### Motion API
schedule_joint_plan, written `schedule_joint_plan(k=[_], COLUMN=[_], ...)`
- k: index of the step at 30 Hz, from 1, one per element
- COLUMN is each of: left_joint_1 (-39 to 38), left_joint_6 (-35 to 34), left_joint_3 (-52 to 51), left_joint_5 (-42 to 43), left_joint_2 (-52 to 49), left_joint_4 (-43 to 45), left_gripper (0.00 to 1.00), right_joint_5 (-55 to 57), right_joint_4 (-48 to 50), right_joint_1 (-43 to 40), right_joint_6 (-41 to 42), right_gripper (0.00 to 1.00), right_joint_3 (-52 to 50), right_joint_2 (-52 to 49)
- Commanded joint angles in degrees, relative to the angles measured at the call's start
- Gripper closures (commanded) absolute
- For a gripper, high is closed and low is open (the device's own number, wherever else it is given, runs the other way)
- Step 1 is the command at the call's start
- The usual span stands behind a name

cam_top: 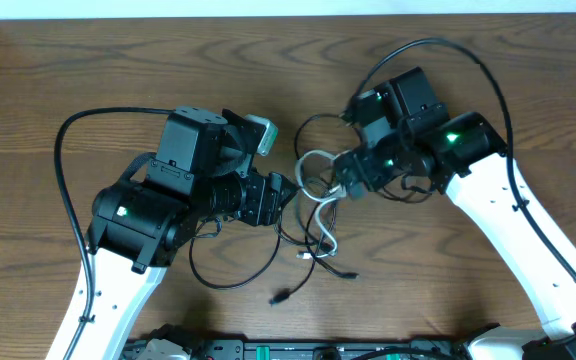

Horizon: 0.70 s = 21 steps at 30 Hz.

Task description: Untangle cables

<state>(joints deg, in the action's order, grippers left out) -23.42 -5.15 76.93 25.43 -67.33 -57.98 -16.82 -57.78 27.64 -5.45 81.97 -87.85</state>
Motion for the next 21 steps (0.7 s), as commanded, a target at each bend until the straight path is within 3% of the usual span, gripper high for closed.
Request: schedule_joint_plan(k=[1, 6, 9, 14, 17, 19, 21], left_joint_1=[0.0, 0.0, 0.0, 0.0, 0.0, 0.0, 0.0], left_joint_6=[0.1, 0.1, 0.1, 0.1, 0.1, 0.1, 0.1], left_joint_3=[1.1, 1.1, 1.1, 1.1, 1.1, 1.1, 1.1], left_joint_5=[1.3, 1.3, 1.3, 2.1, 2.6, 2.5, 2.4], left_joint_2=[0.5, 0.5, 0.5, 0.6, 1.2, 1.4, 1.4], left_joint_4=[0.1, 0.0, -0.1, 0.0, -0.1, -0.1, -0.1], left_gripper=[0.34, 0.35, 0.35, 0.35, 0.36, 0.36, 0.36], right_joint_5=[-5.1, 18.4, 24.7, 25.3, 23.1, 19.7, 15.8], right_joint_4=[1.7, 1.6, 1.2, 1.8, 4.1, 6.1, 8.0], right_joint_1=[0.1, 0.0, 0.0, 0.1, 0.2, 0.2, 0.2], right_joint_6=[-5.0, 6.4, 10.4, 19.2, 27.1, 27.7, 27.8], right_gripper=[0.01, 0.01, 0.03, 0.11, 0.22, 0.25, 0.36], right_joint_3=[0.3, 0.3, 0.3, -1.6, -6.0, -7.9, -9.4], right_joint_2=[0.0, 0.0, 0.0, -0.9, -3.6, -5.1, -6.5])
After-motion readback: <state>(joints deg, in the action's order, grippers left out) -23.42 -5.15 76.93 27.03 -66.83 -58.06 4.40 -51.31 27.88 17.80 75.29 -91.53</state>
